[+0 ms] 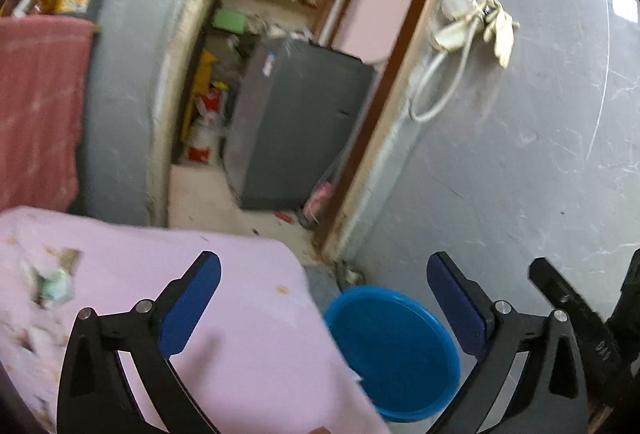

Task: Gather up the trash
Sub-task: 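Move both open tools back over the remaining scraps on the sheet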

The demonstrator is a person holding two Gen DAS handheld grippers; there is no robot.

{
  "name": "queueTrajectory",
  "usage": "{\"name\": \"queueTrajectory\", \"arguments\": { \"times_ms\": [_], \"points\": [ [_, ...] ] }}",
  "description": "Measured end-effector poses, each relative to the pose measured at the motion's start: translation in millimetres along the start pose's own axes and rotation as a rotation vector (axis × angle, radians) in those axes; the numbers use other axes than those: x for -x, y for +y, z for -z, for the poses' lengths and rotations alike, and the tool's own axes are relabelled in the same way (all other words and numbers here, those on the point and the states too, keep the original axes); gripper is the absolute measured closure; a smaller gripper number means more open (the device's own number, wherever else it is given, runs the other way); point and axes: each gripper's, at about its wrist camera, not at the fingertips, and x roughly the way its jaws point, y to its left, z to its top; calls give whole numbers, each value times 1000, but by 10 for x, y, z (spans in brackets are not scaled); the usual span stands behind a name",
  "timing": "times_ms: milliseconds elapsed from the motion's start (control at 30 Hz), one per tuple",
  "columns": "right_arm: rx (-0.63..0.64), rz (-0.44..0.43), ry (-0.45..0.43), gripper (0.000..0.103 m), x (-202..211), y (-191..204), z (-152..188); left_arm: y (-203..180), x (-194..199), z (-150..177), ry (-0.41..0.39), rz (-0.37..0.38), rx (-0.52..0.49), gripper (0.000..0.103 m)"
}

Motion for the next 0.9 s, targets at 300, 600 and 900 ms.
{"name": "queueTrajectory", "arguments": {
  "times_ms": [300, 600, 900],
  "points": [
    [25, -90, -66, 0, -22, 459, -108, 356, 576, -129, -115, -145, -44, 2],
    [69, -204, -70, 0, -165, 1025, -87, 723, 1015, -61, -169, -271, -44, 2],
    [129, -287, 39, 0, -451, 1483, 138, 1239, 1179, 97, -118, -378, 10, 2]
  ]
}}
